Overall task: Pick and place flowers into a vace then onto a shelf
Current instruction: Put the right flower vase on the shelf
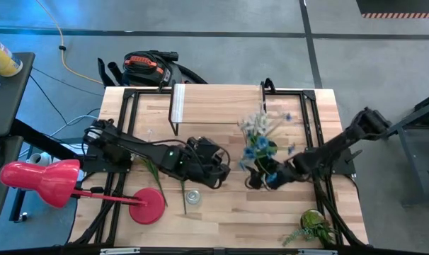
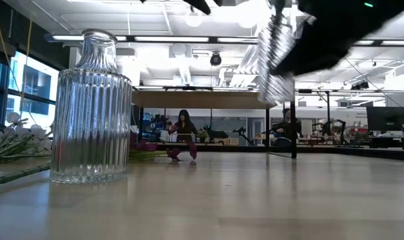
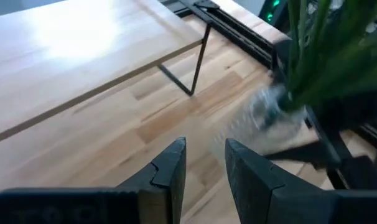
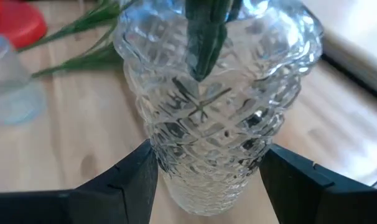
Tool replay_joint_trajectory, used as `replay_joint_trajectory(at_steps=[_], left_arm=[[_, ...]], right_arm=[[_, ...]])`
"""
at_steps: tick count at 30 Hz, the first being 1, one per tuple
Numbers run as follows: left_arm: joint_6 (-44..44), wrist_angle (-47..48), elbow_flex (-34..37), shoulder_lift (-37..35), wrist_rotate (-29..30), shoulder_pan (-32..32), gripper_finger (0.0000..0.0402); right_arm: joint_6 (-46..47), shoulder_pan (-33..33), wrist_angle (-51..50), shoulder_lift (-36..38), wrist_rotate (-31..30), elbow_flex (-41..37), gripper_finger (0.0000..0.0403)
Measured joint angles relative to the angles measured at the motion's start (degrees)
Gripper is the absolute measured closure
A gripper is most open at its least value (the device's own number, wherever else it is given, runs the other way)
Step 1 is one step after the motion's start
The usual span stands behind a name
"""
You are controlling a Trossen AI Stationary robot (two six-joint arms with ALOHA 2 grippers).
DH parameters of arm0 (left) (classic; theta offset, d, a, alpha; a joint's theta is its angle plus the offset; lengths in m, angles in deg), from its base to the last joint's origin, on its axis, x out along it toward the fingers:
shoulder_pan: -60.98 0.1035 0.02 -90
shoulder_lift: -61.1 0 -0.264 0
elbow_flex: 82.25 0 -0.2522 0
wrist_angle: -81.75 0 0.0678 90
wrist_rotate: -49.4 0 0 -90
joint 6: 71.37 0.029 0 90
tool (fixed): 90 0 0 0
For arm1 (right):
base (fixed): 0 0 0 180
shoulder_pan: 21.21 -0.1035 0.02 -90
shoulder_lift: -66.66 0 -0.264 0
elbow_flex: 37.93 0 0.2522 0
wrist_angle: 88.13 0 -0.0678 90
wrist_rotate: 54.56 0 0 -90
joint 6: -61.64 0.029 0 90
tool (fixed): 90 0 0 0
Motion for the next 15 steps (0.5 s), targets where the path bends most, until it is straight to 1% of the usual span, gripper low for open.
replay_joint_trajectory(at_steps=[4,7,12,15], left_arm=[[-5.4,4.5,0.0,0.0,1.7,-2.9,0.0257],[-10.8,8.9,0.0,0.0,5.7,-6.4,0.0257],[-25.9,19.2,-0.1,-0.7,10.1,-12.6,0.0257],[-34.0,24.6,-0.1,-0.6,12.5,-15.8,0.0257]], right_arm=[[-5.5,5.9,-0.3,2.3,2.3,3.9,0.0166],[-8.4,11.2,-2.9,4.6,4.1,6.4,0.0166],[-11.0,21.9,-10.8,6.9,8.8,10.8,0.0166],[-13.9,28.1,-11.3,6.9,11.0,12.5,0.0166]])
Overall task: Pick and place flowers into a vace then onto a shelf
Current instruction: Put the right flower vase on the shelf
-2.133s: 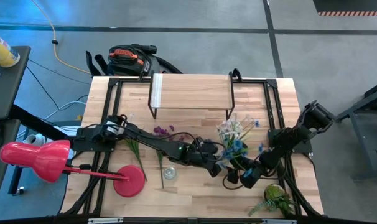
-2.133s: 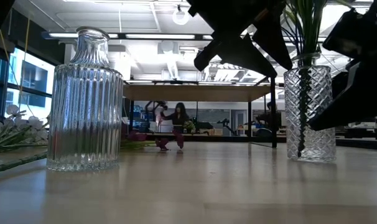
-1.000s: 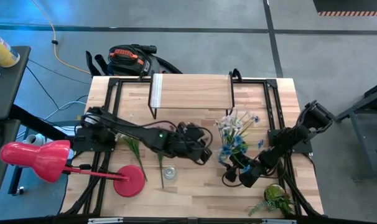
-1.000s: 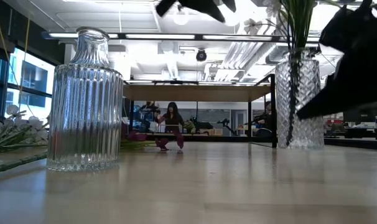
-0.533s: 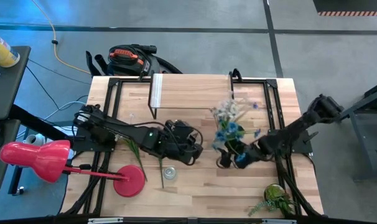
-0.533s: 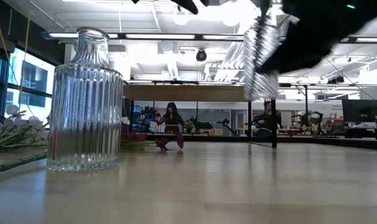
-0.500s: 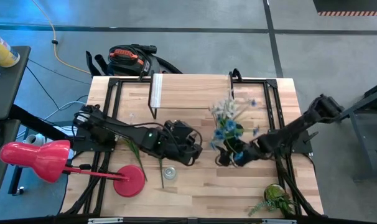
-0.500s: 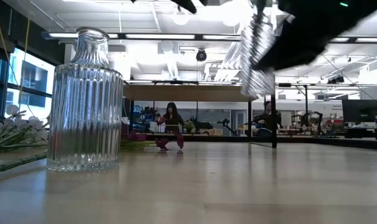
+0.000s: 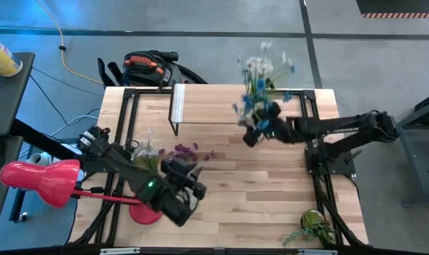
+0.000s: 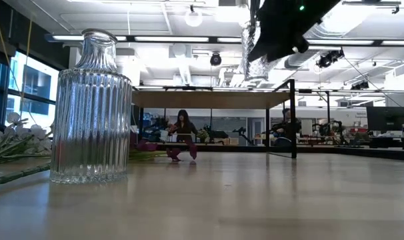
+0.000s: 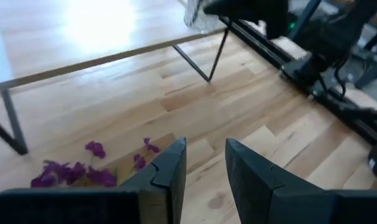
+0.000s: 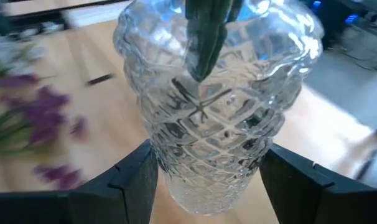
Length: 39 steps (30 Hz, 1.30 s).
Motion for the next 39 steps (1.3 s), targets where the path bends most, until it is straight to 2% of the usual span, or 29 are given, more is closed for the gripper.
replay_joint_trajectory(at_steps=[5,10,19,29,39], left_arm=[[-10.5,6.8,0.0,0.0,4.6,-4.1,0.0257],[-15.9,10.6,0.0,0.0,8.0,-6.7,0.0257],[-18.7,13.4,0.0,0.0,8.1,-7.3,0.0257],[-18.7,14.3,0.0,0.0,7.3,-7.3,0.0257],[-18.7,14.6,0.0,0.0,7.3,-7.3,0.0257]], right_arm=[[-4.5,8.0,5.6,-0.2,4.7,-0.1,0.0166],[-5.5,12.8,9.0,-0.6,8.4,-2.6,0.0166],[-8.6,15.0,14.1,-6.1,10.4,-2.8,0.0166],[-10.0,15.7,14.2,-6.8,10.5,-2.6,0.0156],[-11.4,15.7,12.1,-7.1,9.4,-2.9,0.0102]])
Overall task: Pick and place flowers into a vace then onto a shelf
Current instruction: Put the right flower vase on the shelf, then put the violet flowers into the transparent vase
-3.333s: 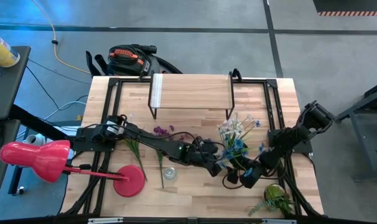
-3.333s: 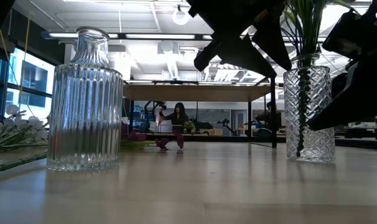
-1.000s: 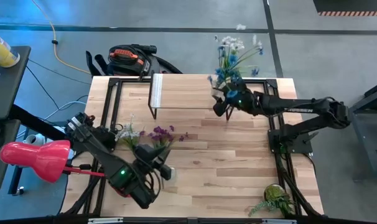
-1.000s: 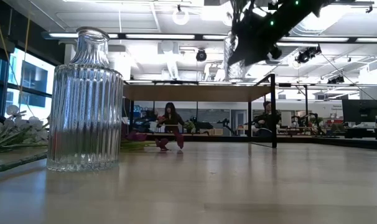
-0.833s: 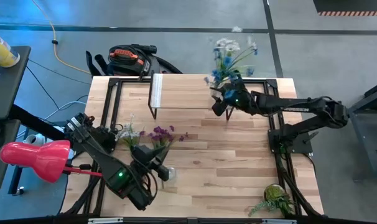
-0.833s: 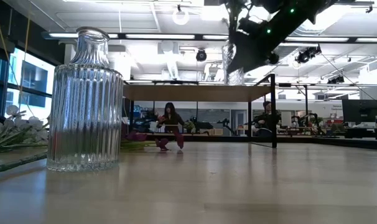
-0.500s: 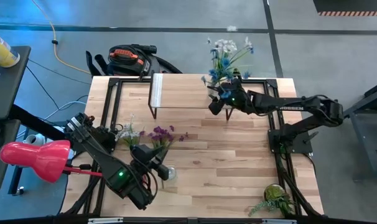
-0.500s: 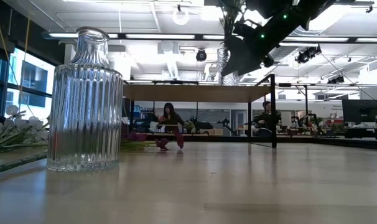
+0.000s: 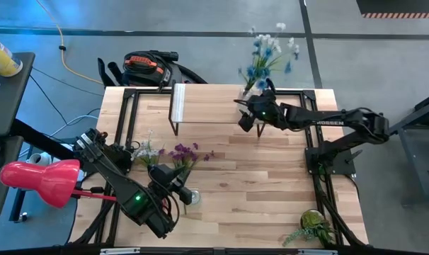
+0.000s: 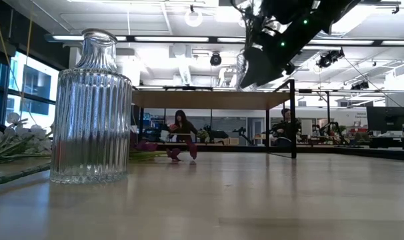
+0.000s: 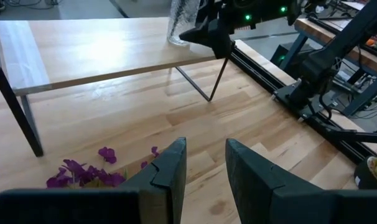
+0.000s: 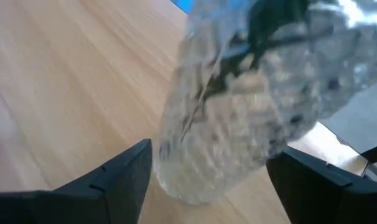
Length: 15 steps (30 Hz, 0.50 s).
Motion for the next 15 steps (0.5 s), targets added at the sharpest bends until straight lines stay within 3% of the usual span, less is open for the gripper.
replay_joint_trajectory(at_steps=[7,15], left_arm=[[0.0,0.1,0.0,0.0,0.3,0.0,0.0257],[-1.9,1.2,0.0,0.0,0.3,0.0,0.0257]], right_arm=[[0.0,0.0,-1.2,0.1,-0.1,0.0,0.0074],[-1.3,0.0,-1.1,0.1,-0.4,0.0,0.0074]])
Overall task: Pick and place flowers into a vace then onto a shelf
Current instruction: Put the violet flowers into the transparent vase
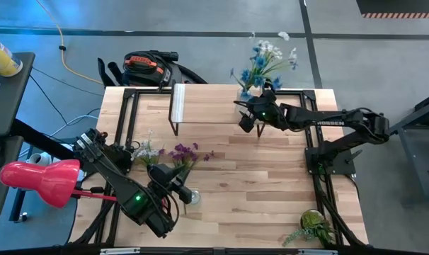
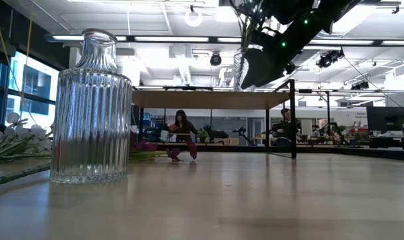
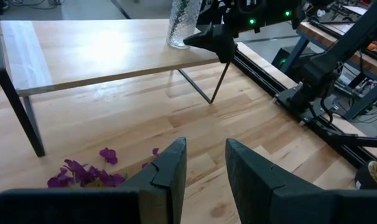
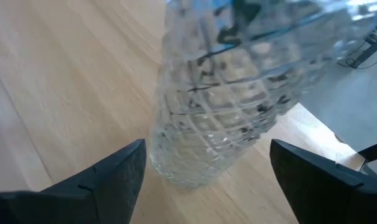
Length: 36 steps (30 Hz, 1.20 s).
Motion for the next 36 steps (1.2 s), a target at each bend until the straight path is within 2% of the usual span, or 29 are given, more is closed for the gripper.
replay_joint_trajectory(at_steps=[14,24,27,30,33,36], left_arm=[[-0.4,0.6,0.0,0.0,0.1,0.0,0.0257],[-0.5,1.4,0.0,0.0,0.1,0.0,0.0257],[-0.5,1.4,0.0,0.0,-0.6,0.8,0.0257],[1.1,1.3,0.0,0.0,-3.7,2.2,0.0257],[4.0,0.7,0.0,0.0,-6.8,3.7,0.0257],[4.8,-0.2,0.0,0.0,-7.2,5.2,0.0257]], right_arm=[[-0.7,-1.3,-3.0,0.0,-0.4,0.0,0.0074],[-1.6,-7.6,-7.8,4.1,-8.1,0.1,0.0071],[1.8,-10.0,-12.6,7.6,-8.8,0.1,0.0071],[7.4,-14.0,-18.3,12.1,-8.8,0.1,0.0071],[13.6,-19.8,-23.6,16.6,-8.6,0.1,0.007],[19.9,-25.4,-28.3,20.0,-8.9,0.1,0.007]])
